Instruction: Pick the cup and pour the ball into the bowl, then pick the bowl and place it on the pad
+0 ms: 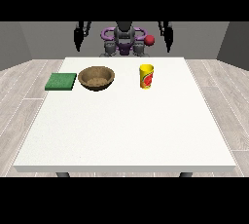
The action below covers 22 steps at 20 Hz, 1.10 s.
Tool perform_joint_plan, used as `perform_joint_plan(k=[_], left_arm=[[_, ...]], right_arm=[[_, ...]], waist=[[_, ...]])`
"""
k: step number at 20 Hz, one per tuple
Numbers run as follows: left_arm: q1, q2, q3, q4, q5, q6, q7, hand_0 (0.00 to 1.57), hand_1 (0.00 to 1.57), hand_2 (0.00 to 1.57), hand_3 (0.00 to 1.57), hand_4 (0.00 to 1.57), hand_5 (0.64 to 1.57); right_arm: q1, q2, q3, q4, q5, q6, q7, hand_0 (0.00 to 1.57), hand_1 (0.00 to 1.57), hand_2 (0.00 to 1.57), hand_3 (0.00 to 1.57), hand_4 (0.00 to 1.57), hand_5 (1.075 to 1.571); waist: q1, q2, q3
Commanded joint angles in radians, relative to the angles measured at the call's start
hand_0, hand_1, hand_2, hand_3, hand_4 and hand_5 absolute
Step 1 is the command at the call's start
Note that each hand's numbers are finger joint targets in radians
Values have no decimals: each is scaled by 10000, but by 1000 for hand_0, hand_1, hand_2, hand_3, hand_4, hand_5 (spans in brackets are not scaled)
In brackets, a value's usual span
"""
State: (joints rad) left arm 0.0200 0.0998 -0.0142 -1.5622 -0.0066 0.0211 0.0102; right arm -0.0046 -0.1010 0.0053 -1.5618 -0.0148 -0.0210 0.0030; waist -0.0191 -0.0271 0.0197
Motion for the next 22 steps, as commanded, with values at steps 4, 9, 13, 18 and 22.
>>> perform_joint_plan(k=[4, 9, 13, 18, 22], left_arm=[[-83, 380, 112, -844, 54, -53, 816, 0, 0, 0, 0, 0, 1535], [-163, -956, -2273, -1920, 874, 1957, 2925, 0, 0, 0, 0, 0, 1532], [-1122, -982, -2446, -2644, 525, 3143, 3927, 0, 0, 0, 0, 0, 1535], [-642, -990, -2430, -2945, 290, 2757, 2677, 0, 0, 0, 0, 0, 1529], [-1912, -731, -1283, -2186, 389, 2154, 1588, 0, 0, 0, 0, 0, 1519]], right_arm=[[-229, -307, -79, -923, -135, 73, 746, 0, 0, 0, 0, 616, 1559], [-125, -447, -958, -886, -1487, 408, 1898, 0, 0, 0, 0, 616, 1560], [-17, -686, -1176, -1579, -1667, 538, 2092, 0, 0, 0, 0, 570, 1563], [117, -430, -1457, -1795, -1687, 584, 1037, 0, 0, 0, 0, 517, 1561], [-468, -842, -1907, -1152, -2122, 1349, 183, 0, 0, 0, 0, 374, 1563]], waist=[[49, -2248, -124], [-203, -2631, -187], [-345, -1870, -195], [-120, -775, -198], [-233, 544, -195]])
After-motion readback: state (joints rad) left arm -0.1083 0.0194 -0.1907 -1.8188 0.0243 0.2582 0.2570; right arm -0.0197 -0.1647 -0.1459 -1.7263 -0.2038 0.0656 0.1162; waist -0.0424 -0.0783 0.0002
